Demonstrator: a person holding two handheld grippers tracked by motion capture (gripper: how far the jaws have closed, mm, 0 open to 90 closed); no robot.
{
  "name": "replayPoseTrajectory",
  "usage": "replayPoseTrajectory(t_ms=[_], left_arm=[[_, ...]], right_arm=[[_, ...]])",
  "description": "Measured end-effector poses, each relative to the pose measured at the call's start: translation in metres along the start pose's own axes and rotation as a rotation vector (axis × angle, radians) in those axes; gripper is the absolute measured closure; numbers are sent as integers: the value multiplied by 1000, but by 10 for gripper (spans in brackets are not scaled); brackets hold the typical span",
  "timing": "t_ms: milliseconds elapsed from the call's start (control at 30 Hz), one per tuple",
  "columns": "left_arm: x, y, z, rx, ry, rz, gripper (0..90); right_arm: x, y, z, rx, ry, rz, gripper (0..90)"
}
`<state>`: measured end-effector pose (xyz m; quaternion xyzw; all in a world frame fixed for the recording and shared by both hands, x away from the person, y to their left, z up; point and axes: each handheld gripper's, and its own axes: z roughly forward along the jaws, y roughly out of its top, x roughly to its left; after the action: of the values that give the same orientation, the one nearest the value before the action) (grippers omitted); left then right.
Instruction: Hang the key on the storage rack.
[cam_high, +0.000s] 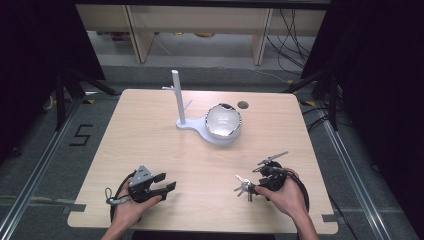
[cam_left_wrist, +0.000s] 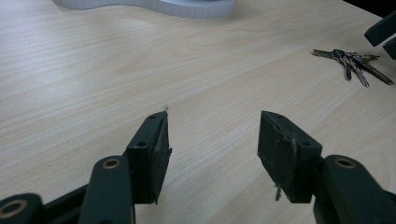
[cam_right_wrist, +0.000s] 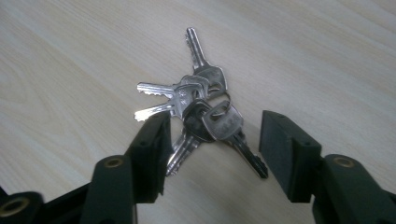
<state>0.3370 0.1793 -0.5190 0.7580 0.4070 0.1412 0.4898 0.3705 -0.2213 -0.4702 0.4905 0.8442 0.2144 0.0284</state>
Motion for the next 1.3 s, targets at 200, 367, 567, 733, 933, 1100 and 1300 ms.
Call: replayPoseTrajectory(t_ms=[200,367,567,733,933,1100,1300], left_arm=[[2,0,0,1,-4,-2,426],[2,-1,0,-3,-6,-13,426],[2,-2,-1,6,2,-12,426],[3,-3,1,-8,-10,-16,425],[3,-4,0,3,-7,-17,425],[3,-5,0,6,-4,-24,426],[5,-5,-1,5,-4,-18,425]], right_arm=[[14,10,11,64,-55,-65,340],[25,17,16,125,-127,-67,319],[29,19,20,152,-152,-106,343],[29,20,25,151,-174,-124,383],[30,21,24,150,-161,-117,457],[25,20,22,157,-164,-110,580],[21,19,19,179,-155,-110,668]])
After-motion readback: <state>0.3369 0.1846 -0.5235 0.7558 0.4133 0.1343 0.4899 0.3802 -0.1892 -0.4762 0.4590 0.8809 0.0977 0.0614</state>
